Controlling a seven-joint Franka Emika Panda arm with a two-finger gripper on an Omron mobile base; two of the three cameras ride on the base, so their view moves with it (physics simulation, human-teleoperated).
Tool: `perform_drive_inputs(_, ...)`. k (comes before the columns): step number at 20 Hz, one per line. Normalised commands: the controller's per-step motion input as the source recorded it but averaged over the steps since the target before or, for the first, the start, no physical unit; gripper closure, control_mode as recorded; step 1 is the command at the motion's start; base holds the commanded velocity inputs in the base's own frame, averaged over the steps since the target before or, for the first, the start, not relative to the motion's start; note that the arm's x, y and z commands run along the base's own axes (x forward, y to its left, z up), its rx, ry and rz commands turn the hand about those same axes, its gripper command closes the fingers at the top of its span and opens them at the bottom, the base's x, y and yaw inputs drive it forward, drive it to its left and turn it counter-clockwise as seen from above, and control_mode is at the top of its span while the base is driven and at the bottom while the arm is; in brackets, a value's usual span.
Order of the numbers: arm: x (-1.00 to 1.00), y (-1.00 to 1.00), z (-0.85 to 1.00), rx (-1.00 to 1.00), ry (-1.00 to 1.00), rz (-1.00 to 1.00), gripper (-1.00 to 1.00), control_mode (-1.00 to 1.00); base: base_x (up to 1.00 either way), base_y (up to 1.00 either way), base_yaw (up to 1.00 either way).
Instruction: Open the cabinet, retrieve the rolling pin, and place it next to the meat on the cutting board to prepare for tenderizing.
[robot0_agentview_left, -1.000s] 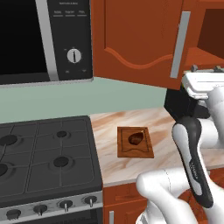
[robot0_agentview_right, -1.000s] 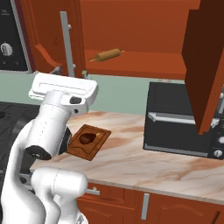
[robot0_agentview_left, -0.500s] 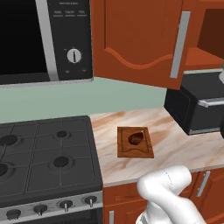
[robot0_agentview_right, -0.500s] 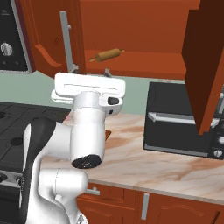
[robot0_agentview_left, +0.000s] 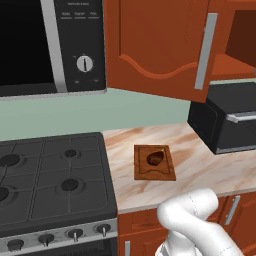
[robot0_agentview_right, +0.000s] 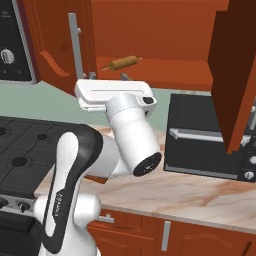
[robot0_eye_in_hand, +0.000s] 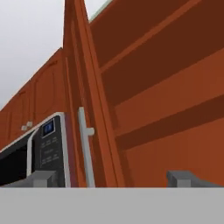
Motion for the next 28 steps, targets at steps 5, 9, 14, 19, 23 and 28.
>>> perform_drive_inputs(5,0.44,0.00,0.00,0.00,0.13,0.27,-1.00,-1.00,0.00,0.00,0.00)
perform_drive_inputs(9,0.40,0.10,0.00,0.00,0.13,0.21,-1.00,-1.00,0.00,0.00,0.00)
perform_drive_inputs(14,0.34,0.21,-0.06,0.00,0.10,0.18,-1.00,-1.00,0.00,0.00,0.00)
perform_drive_inputs(19,0.27,0.21,-0.08,-0.01,0.06,0.14,-1.00,-1.00,0.00,0.00,0.00)
perform_drive_inputs(23,0.24,0.27,-0.07,-0.01,0.05,0.10,-1.00,-1.00,0.00,0.00,0.00)
perform_drive_inputs(28,0.26,0.20,0.00,0.00,0.06,0.07,-1.00,-1.00,0.00,0.00,0.00)
